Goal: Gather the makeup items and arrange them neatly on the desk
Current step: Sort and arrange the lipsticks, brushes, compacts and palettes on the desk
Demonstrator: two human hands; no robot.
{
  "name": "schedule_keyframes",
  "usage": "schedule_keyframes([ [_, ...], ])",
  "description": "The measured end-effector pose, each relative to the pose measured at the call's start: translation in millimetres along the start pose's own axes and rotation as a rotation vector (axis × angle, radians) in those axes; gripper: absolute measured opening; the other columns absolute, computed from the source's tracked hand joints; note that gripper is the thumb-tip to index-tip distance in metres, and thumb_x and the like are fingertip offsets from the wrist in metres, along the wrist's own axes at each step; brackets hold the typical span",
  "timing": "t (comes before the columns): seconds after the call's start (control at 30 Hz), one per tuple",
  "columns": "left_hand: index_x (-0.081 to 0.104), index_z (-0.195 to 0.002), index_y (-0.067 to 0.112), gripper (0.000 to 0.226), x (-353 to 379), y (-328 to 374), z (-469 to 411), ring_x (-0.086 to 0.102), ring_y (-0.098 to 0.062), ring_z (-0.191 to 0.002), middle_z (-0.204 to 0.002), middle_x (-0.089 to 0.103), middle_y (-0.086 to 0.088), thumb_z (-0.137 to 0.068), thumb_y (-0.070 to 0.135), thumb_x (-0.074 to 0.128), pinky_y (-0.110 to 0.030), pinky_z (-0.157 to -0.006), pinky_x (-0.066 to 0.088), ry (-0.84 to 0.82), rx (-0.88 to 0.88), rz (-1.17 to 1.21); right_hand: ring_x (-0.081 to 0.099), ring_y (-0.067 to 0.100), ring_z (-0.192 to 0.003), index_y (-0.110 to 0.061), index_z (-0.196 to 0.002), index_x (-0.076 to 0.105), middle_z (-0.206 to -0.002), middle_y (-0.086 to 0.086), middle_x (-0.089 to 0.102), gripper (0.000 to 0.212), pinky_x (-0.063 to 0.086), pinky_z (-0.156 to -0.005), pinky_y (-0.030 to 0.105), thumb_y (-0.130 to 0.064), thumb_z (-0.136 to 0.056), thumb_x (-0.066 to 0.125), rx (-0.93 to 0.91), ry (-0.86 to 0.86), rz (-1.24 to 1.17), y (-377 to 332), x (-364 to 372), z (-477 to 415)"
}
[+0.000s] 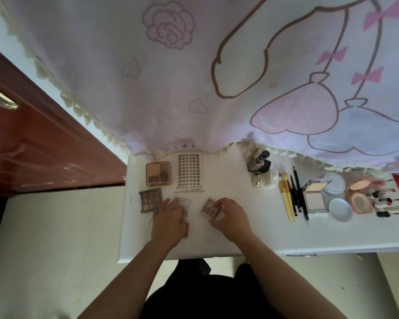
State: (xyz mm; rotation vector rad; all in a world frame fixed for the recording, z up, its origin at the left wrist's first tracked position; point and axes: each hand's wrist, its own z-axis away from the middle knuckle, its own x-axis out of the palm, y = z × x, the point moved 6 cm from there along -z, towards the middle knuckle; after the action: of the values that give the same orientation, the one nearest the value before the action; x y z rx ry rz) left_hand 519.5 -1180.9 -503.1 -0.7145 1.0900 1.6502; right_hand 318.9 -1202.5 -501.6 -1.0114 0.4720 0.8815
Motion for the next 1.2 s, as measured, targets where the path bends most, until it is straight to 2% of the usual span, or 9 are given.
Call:
schedule_keyframes([
  [0.1, 0.067, -0.114, 0.016, 0.036, -20.0, 6.8, -6.5, 0.056, -0.022, -0.117, -0.127, 0.06, -0.004, -0.093, 0.038, 0.049, -0.038, -0.101, 0.044, 0.122, -0.152, 0.412, 0.062, 0.006, -0.087, -0.031, -0.108, 0.063, -0.099, -0.015, 0.067, 0.048, 0.049, -0.075, 0.021, -0.037, -0.066, 0.086, 0.076, 0.084, -0.298, -1.9, -23.8, 7.8],
  [0.2, 0.07, -0.109, 0.021, 0.032, -32.9, 29.6, -5.6, 0.061, -0.017, -0.095, -0.112, 0.067, 0.0, -0.091, 0.046, 0.063, -0.036, -0.086, 0.051, -0.125, -0.354, 1.124, 0.066, 0.005, -0.084, -0.03, -0.108, 0.064, -0.099, -0.016, 0.07, 0.052, 0.055, -0.078, 0.021, -0.038, -0.063, 0.09, 0.069, 0.077, -0.542, -14.7, -42.6, 16.0],
  [0.27, 0.069, -0.116, 0.026, 0.043, -48.4, 44.6, -6.1, 0.061, -0.019, -0.104, -0.116, 0.069, 0.004, -0.086, 0.056, 0.065, -0.039, -0.09, 0.047, -0.207, -0.261, 1.286, 0.068, 0.012, -0.083, -0.024, -0.107, 0.066, -0.099, -0.008, 0.073, 0.052, 0.058, -0.082, 0.028, -0.033, -0.063, 0.092, 0.045, 0.034, -0.716, -24.3, -53.7, 21.9],
  [0.37, 0.061, -0.13, 0.03, 0.062, -69.8, 61.0, -5.5, 0.055, -0.016, -0.12, -0.128, 0.064, 0.011, -0.076, 0.058, 0.072, -0.045, -0.102, 0.038, -0.262, -0.051, 1.296, 0.067, 0.014, -0.078, -0.013, -0.106, 0.066, -0.093, 0.003, 0.075, 0.049, 0.059, -0.082, 0.033, -0.019, -0.066, 0.092, -0.022, -0.078, -0.859, -40.0, -74.3, 31.4],
  [0.5, 0.064, -0.128, 0.023, 0.058, -95.3, 83.5, 0.8, 0.06, -0.009, -0.094, -0.113, 0.07, 0.003, -0.074, 0.039, 0.079, -0.035, -0.085, 0.041, -0.283, 0.106, 1.217, 0.069, 0.017, -0.081, -0.011, -0.108, 0.066, -0.099, 0.004, 0.075, 0.048, 0.059, -0.082, 0.031, -0.017, -0.067, 0.091, -0.108, -0.174, -0.849, -52.4, -98.6, 41.1],
  [0.63, 0.067, -0.122, 0.012, 0.051, -105.3, 94.4, 4.4, 0.064, -0.01, -0.096, -0.107, 0.073, -0.002, -0.074, 0.029, 0.077, -0.039, -0.096, 0.045, -0.232, 0.097, 1.237, 0.072, 0.023, -0.088, -0.016, -0.107, 0.069, -0.103, 0.001, 0.075, 0.045, 0.06, -0.085, 0.036, -0.024, -0.068, 0.091, -0.164, -0.166, -0.78, -55.0, -115.0, 45.5],
  [0.97, 0.066, -0.122, 0.01, 0.052, -107.2, 108.1, 9.2, 0.063, -0.017, -0.099, -0.109, 0.071, -0.012, -0.073, 0.018, 0.079, -0.033, -0.093, 0.048, -0.211, 0.099, 1.281, 0.071, 0.029, -0.083, -0.017, -0.106, 0.069, -0.096, -0.002, 0.075, 0.043, 0.062, -0.078, 0.04, -0.033, -0.069, 0.083, -0.268, -0.113, -0.699, -54.9, -128.4, 56.6],
  [1.1, 0.067, -0.121, 0.01, 0.055, -107.4, 112.3, 10.0, 0.062, -0.027, -0.107, -0.113, 0.069, -0.016, -0.069, 0.019, 0.085, -0.025, -0.083, 0.053, -0.182, 0.125, 1.297, 0.072, 0.022, -0.081, -0.017, -0.108, 0.068, -0.095, -0.002, 0.075, 0.037, 0.062, -0.078, 0.037, -0.019, -0.073, 0.082, -0.272, -0.101, -0.678, -52.1, -129.4, 55.5],
  [1.2, 0.067, -0.122, 0.019, 0.068, -114.7, 111.8, 10.1, 0.058, -0.027, -0.109, -0.115, 0.067, -0.01, -0.057, 0.027, 0.088, -0.034, -0.09, 0.055, -0.131, 0.161, 1.253, 0.073, 0.025, -0.094, -0.016, -0.115, 0.065, -0.106, 0.005, 0.074, 0.033, 0.058, -0.086, 0.043, -0.006, -0.084, 0.071, -0.152, -0.149, -0.859, -42.4, -123.9, 51.0],
])
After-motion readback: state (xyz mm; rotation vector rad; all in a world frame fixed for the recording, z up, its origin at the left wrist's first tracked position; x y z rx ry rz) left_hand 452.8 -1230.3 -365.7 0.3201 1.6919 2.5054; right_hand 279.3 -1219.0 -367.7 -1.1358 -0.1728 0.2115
